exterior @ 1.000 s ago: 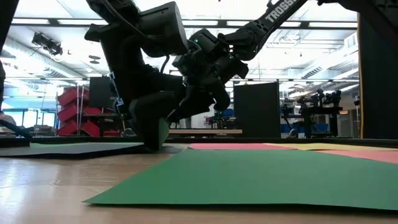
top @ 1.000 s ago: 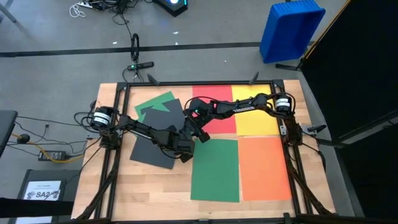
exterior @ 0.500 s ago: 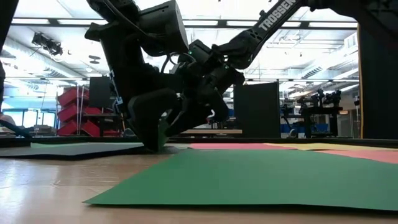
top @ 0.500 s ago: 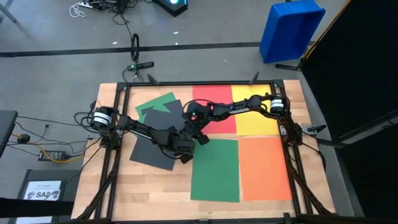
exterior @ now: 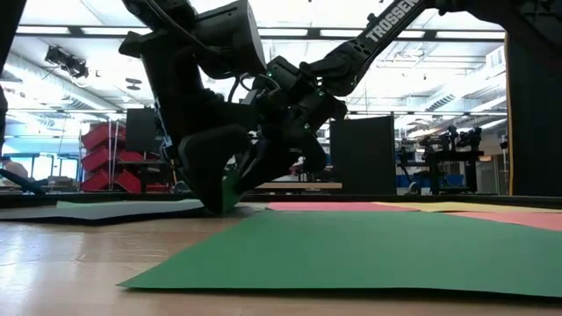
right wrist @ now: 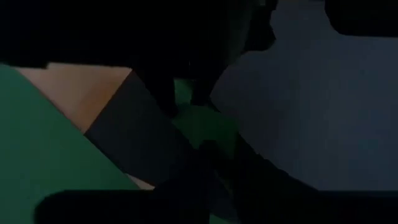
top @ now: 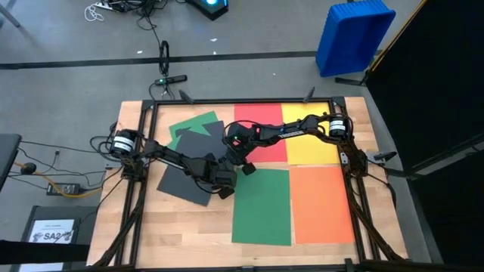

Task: Organize paper
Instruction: Stack the green colored paper on top of the green colored paper

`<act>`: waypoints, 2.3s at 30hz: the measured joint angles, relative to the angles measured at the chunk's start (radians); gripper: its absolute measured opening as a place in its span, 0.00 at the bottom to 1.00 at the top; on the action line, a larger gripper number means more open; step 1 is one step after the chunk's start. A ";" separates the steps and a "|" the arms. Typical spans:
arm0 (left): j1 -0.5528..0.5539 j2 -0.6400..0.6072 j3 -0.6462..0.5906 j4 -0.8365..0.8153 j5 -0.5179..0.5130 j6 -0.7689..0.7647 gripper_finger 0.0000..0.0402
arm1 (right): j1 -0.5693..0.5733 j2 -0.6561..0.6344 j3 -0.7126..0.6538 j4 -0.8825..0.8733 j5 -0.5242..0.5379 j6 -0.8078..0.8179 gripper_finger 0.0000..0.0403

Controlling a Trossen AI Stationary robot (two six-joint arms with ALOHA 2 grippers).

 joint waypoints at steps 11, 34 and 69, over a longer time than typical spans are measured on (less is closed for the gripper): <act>-0.004 -0.139 -0.001 -0.109 0.039 -0.001 0.18 | 0.001 0.003 -0.003 -0.006 0.030 0.000 0.00; -0.024 -0.095 -0.002 -0.079 -0.002 -0.153 0.55 | 0.004 0.001 0.063 -0.040 0.014 0.052 0.00; -0.057 -0.061 0.293 -0.537 -0.110 -0.109 0.00 | 0.052 -0.082 0.233 -0.293 0.089 0.052 0.00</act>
